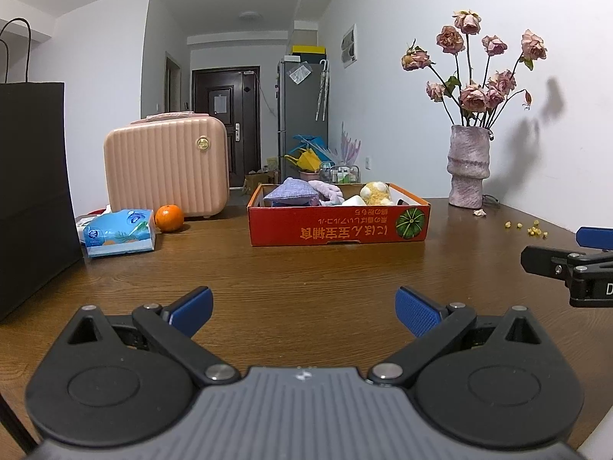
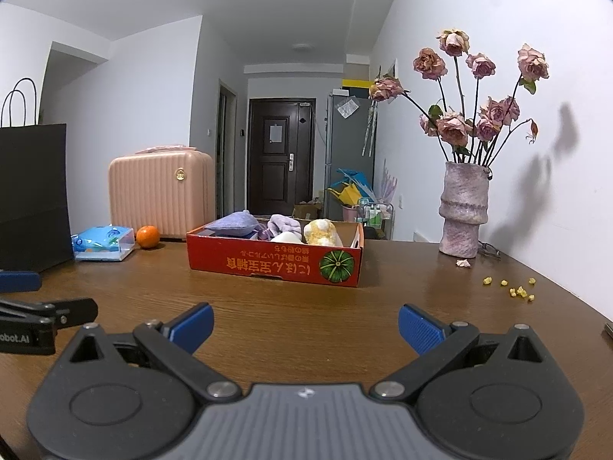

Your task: Organize soft objects

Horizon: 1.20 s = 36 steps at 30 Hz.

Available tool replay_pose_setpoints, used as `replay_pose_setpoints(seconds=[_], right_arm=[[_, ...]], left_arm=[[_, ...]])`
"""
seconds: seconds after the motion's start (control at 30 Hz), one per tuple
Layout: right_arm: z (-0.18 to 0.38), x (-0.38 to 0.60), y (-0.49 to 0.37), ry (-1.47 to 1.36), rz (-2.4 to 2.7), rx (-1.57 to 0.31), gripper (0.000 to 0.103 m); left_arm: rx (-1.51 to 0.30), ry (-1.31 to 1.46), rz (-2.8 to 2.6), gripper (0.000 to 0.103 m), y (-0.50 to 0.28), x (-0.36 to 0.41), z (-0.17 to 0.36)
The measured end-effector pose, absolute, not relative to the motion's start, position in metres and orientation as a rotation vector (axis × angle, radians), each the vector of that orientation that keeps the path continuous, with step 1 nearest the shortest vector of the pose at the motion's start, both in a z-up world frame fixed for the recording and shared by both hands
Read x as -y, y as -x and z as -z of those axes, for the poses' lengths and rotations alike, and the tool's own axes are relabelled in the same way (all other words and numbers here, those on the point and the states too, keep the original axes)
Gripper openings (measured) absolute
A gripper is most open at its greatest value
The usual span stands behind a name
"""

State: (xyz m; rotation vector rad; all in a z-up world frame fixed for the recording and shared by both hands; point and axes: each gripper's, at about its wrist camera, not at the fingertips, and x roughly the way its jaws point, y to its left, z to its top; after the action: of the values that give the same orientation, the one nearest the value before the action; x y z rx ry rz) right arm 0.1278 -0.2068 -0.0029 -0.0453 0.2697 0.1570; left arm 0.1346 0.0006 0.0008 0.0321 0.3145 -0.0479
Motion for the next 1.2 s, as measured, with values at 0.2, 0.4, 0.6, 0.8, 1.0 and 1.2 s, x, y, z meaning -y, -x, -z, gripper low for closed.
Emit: replay_pose_setpoints(seconds=[0.2,0.4,0.6,0.8,1.0,1.2], right_arm=[[0.0012,0.2068,-0.1276,0.046,-0.157,-0.267,0.103],[0.0001,0.2065,-0.1271,0.046,-0.158,-0.265,0.103],[0.0001,0.2064,-0.1269,0.046,-0.158,-0.264,0.103],[-0.0007,0.2063,-0.1262,0.046,-0.159,-0.267,0.103],[-0.0008,0.2062,-0.1261,0.045,-0.159,-0.268,0.103],[-0.0006,0.2062,-0.1262,0.045,-0.160,-0.268,0.103]], left_arm=[[-0.314,-0.033,0.048,0.103,-0.1347,-0.0011,-0.0007],[-0.314,-0.031,0.048,0.103,-0.1343,-0.0005,-0.0014],[-0.316,-0.032,0.048,0.103,-0.1344,-0.0005,-0.0009],[-0.315,-0.031,0.050,0.103,-0.1330,0.0004,-0.0020],[-0.313,-0.031,0.053,0.103,-0.1329,0.0003,-0.0026],[-0.312,-0.035,0.056,0.103,-0.1327,0.0021,-0.0027]])
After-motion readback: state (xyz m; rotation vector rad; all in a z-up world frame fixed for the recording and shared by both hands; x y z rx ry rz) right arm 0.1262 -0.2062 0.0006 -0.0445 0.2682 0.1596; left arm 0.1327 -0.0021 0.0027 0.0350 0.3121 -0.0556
